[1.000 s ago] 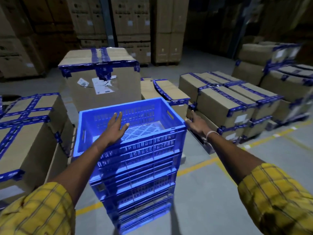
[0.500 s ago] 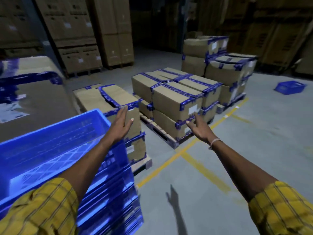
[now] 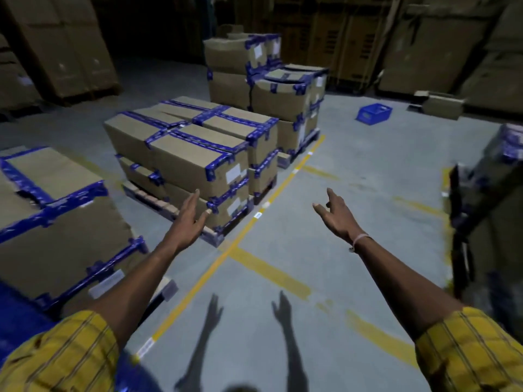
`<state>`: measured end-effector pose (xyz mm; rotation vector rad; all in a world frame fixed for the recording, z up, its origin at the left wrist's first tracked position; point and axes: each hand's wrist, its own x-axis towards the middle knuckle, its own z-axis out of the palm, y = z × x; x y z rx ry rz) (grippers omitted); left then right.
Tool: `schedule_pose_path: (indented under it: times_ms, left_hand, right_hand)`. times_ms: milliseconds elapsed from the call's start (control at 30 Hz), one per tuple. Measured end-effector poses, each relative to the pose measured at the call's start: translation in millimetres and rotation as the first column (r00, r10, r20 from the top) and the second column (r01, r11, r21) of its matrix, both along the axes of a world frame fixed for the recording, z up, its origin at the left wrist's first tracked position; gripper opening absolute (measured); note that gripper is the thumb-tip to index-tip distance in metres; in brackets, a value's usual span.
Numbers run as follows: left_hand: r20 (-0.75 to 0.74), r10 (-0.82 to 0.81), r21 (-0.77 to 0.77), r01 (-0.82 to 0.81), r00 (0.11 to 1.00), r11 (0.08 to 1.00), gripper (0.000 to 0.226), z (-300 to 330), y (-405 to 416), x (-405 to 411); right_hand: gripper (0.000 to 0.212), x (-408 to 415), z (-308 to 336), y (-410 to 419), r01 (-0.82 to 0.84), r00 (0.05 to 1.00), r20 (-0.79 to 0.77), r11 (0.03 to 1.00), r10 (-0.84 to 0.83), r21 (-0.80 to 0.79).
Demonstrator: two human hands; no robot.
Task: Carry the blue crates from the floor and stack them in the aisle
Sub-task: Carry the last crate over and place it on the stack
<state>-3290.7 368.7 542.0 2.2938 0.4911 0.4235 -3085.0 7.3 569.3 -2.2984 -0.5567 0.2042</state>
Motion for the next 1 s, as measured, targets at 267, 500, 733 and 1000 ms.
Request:
schedule_pose_path:
  times_ms: [267,500,733,1000]
  left_hand:
    - [-0.033,-0.202,-0.156,0.195,0.979,0.968,0.076,-27.3,-35.1,165.9]
    - [0.005,-0.346,-0.180,0.341,0.938,0.922,0.067,-45.1,-48.3,355.9]
    - [-0.042,-0.533,-0.171,0.519,0.845,0.837,0.068,-45.9,-65.0,566.6]
    - [-0.015,-0.694,-0.251,0.669,0.720,0.700,0.077,-66.5,-112.6,783.2]
  right_hand:
    - [0.080,109.9,-32.7,-64.2,0.209,0.976,-0.064,0.978,-0.209,-0.012]
    - [0.078,241.2,-51.6,-88.6,0.353,0.932,-0.085,0.935,-0.353,-0.025]
    - [0.076,379.5,-45.7,-107.6,0.523,0.850,-0.099,0.852,-0.517,0.038]
    - [0.078,520.9,-65.6,-158.6,0.672,0.737,-0.150,0.739,-0.659,0.057]
